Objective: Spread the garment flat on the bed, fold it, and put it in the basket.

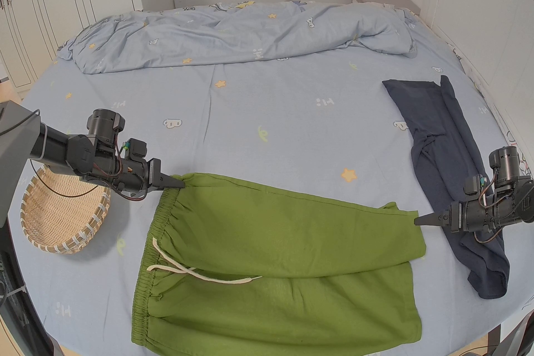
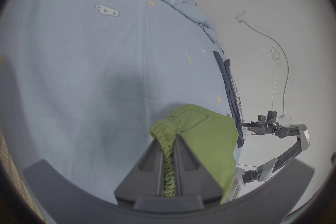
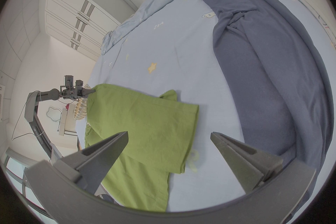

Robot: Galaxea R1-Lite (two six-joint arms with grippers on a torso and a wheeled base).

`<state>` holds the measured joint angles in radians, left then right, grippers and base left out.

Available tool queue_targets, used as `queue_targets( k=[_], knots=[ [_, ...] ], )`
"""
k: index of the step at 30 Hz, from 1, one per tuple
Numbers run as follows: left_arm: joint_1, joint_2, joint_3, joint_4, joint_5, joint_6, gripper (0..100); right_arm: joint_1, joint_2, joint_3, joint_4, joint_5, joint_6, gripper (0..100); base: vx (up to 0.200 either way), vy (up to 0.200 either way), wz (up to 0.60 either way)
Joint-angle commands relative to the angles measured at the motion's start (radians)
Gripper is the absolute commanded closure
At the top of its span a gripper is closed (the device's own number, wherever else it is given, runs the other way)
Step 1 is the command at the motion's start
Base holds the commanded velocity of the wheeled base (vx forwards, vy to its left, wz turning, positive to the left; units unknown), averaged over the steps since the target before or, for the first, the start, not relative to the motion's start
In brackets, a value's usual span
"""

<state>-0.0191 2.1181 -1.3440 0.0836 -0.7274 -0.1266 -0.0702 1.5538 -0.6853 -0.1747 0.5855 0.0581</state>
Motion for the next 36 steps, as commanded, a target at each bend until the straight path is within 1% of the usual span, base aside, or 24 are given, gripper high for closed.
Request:
queue_targets(
  k=[1,7,17,22,25,27,31,36],
  knots=[
    [0.010,-0.063,0.026,-0.001,-0.001,-0.001,100,0.003,-0.005,0.021,0.000,0.000,0.002,0,0.000,0.000,0.00],
    [-0.015,-0.044,0.037,-0.001,0.005,0.002,100,-0.002,0.014,0.021,0.000,0.004,0.003,0,0.000,0.000,0.00],
    [-0.013,-0.041,0.037,-0.001,0.006,0.004,100,0.004,0.132,-0.045,-0.009,0.013,0.003,0,0.000,0.000,0.00],
    [-0.015,-0.040,0.037,-0.001,0.006,0.004,100,0.004,0.175,-0.082,-0.039,0.027,0.009,0,0.000,0.000,0.00],
    [-0.010,-0.038,0.036,-0.001,0.006,0.004,100,0.021,0.210,-0.106,-0.065,0.057,0.034,0,0.000,0.000,0.00],
    [-0.008,-0.040,0.036,-0.001,0.006,0.004,100,0.023,0.213,-0.108,-0.068,0.057,0.035,0,0.000,0.000,0.00],
    [-0.012,-0.038,0.036,-0.001,0.006,0.004,100,0.030,0.249,-0.109,-0.128,0.060,0.039,0,0.000,0.000,0.00],
    [-0.010,-0.038,0.036,-0.001,0.006,0.004,100,0.029,0.249,-0.109,-0.135,0.062,0.040,0,0.000,0.000,0.00]
  ],
)
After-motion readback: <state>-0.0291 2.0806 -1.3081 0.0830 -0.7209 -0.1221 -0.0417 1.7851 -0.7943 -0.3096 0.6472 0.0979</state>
